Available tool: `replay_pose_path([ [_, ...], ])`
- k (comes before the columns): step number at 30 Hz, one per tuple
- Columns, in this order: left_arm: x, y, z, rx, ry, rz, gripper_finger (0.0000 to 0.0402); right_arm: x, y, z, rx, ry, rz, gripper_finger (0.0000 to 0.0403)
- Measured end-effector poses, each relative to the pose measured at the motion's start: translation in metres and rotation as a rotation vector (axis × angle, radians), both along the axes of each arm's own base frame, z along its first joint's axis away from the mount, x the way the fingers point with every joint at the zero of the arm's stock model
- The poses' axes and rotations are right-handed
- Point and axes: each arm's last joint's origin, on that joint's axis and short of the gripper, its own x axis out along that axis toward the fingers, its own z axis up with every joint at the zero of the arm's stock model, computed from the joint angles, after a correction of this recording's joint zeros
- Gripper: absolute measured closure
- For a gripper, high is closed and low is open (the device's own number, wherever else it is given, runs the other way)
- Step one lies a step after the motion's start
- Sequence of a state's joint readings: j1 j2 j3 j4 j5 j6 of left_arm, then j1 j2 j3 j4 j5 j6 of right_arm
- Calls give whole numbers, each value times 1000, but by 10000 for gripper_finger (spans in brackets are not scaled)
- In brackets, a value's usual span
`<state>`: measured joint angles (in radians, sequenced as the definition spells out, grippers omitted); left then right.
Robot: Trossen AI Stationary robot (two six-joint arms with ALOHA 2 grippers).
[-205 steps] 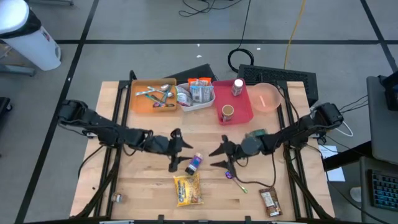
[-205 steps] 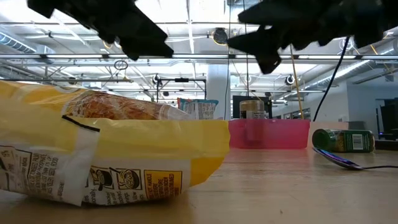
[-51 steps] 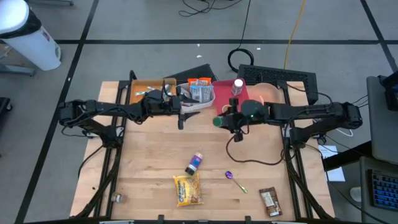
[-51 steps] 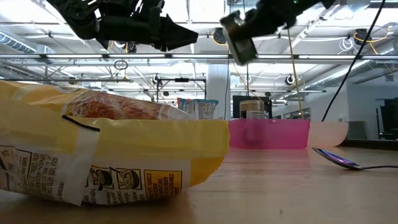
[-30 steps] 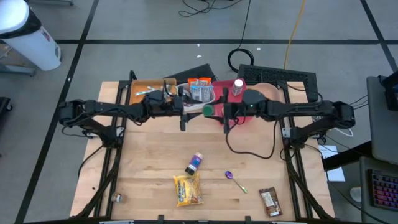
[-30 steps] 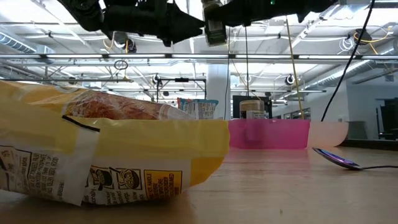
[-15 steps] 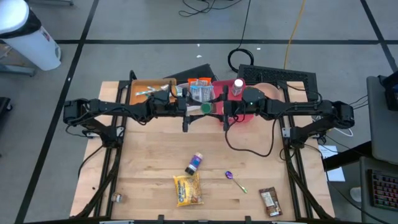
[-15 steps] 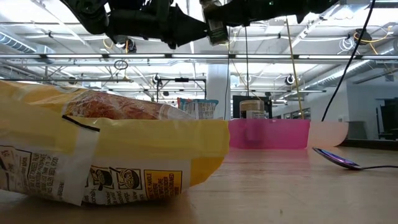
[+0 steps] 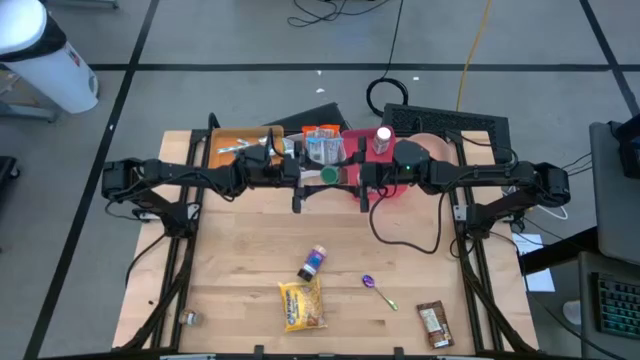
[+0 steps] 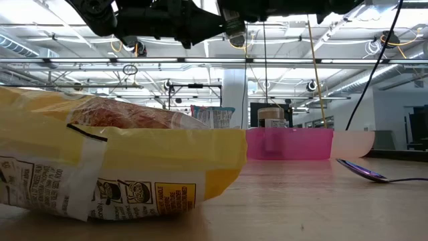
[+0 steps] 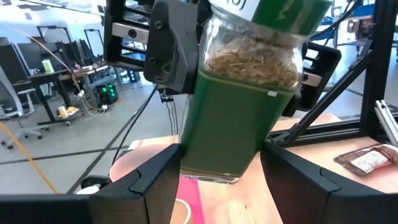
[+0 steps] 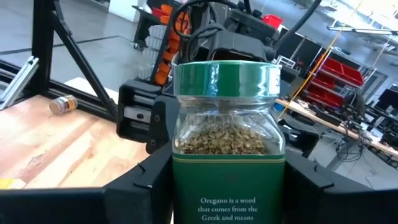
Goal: Pick & Place Food Item
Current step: Put the green seasoning bottle into the pink bin
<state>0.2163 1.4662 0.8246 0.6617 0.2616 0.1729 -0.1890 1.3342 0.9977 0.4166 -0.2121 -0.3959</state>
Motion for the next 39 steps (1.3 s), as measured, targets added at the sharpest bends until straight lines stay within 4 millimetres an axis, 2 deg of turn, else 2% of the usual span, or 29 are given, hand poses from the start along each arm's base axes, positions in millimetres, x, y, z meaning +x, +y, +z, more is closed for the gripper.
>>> replay_pose_path([
  [14, 1, -3, 1, 16, -12, 42, 174, 5, 2, 4, 13, -86, 37, 214],
  [19, 2, -8, 2, 23, -27, 24, 174, 11, 3, 0, 19, -109, 92, 214],
  [29, 2, -10, 4, 17, -44, -15, 174, 11, 5, 1, 13, -116, 96, 214],
  [39, 2, -11, 2, 7, -26, -29, 174, 8, 3, -9, 5, -131, 89, 214],
])
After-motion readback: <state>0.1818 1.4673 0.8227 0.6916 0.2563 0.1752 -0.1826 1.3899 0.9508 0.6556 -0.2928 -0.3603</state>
